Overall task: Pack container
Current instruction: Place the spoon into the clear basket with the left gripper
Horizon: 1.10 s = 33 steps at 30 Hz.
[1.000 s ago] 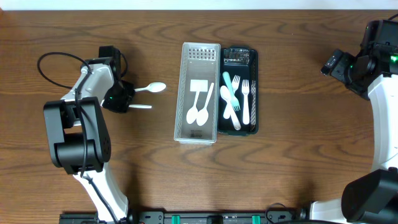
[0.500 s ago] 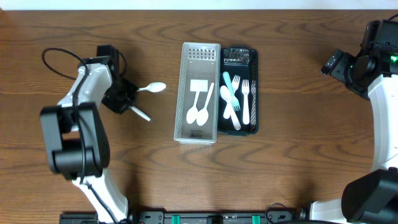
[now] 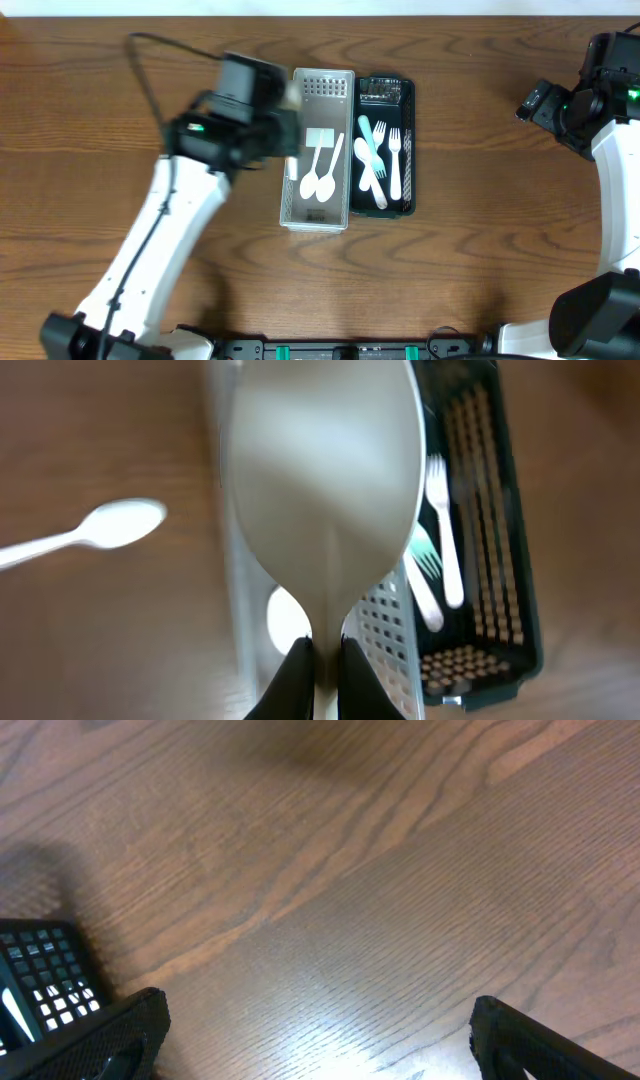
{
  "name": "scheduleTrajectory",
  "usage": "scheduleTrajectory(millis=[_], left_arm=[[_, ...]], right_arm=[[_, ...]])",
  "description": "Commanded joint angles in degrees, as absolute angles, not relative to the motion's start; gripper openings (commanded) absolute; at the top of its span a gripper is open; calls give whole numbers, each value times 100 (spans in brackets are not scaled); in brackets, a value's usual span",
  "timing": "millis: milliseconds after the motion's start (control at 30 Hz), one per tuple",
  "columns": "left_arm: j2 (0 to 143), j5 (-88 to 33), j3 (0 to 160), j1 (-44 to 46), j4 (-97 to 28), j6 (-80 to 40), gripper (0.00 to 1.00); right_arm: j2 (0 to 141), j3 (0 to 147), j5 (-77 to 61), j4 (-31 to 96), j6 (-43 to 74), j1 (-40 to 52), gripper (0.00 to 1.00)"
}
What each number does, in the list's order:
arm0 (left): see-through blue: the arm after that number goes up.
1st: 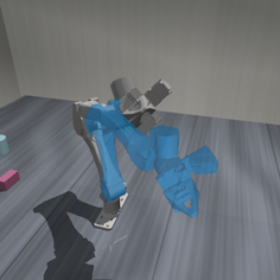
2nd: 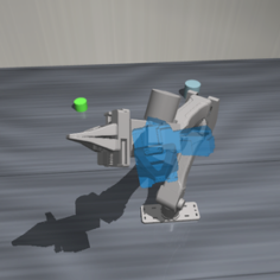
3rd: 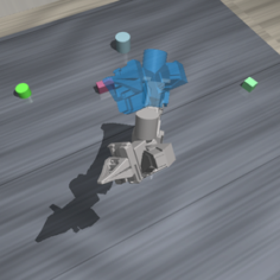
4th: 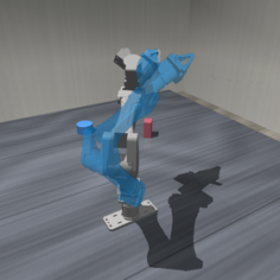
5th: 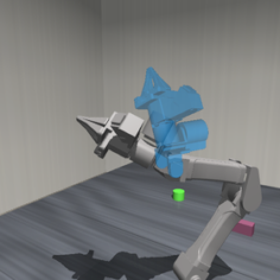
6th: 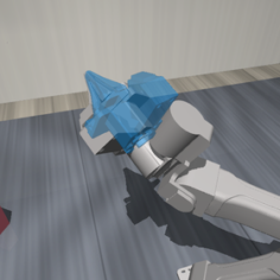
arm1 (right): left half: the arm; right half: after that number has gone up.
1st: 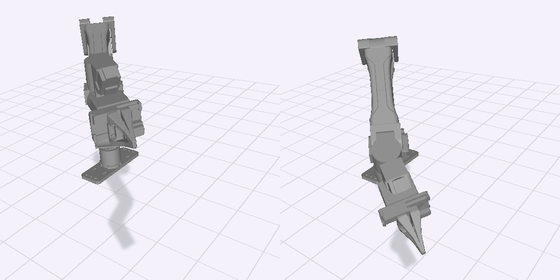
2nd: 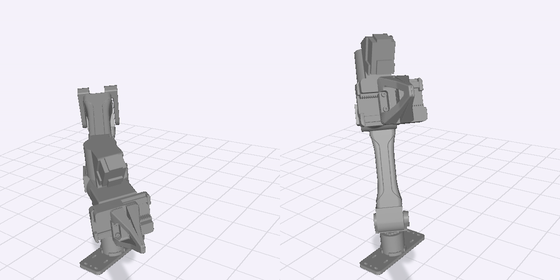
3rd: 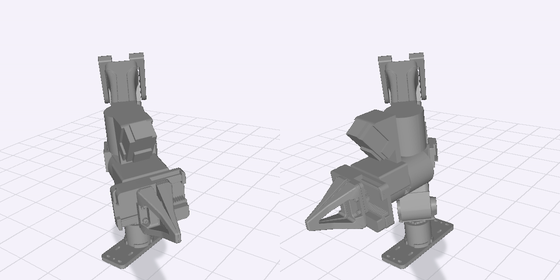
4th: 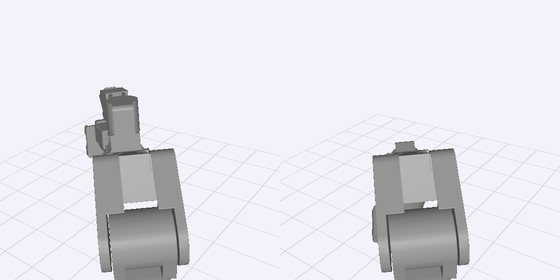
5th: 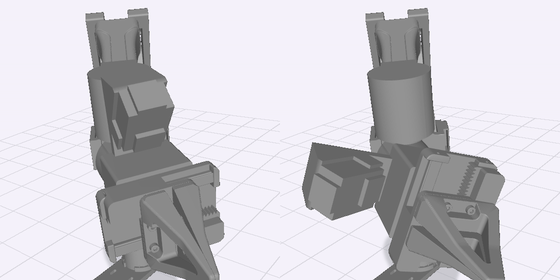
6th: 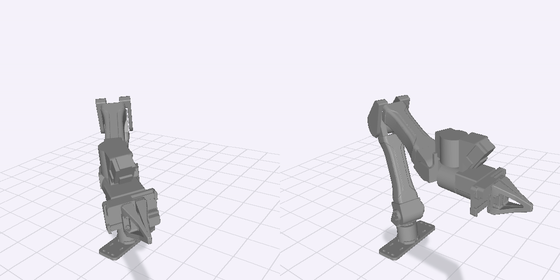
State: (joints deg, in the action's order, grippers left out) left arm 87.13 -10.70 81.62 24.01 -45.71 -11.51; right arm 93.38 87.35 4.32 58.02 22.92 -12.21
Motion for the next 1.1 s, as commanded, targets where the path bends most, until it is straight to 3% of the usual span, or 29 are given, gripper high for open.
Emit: scheduleTrajectory(millis=[0,267,367,433,500,667,867,1067], left_arm=[[9212,-434,8123,2818,-4462,-593,6],[10141,-421,8123,2818,-3951,-554,8],[10092,-419,8187,2814,-3935,-259,60],[9942,-281,8357,2773,-4130,-62,84],[9749,-36,8549,2694,-4338,163,92],[9360,283,8720,2167,-4552,836,93],[9710,152,8591,904,-4716,1219,92],[10503,-196,8593,244,-4683,3474,83]], right_arm=[[9369,8720,447,5806,2263,-1269,99],[9369,8720,447,5806,2265,-1269,99],[9369,8720,447,5808,2265,-1269,99],[9369,8720,447,5808,2265,-1269,99],[9369,8720,447,5808,2265,-1269,99],[9369,8720,447,5806,2265,-1269,99],[9369,8720,447,5808,2265,-1269,99],[9369,8720,447,5808,2265,-1269,99]])
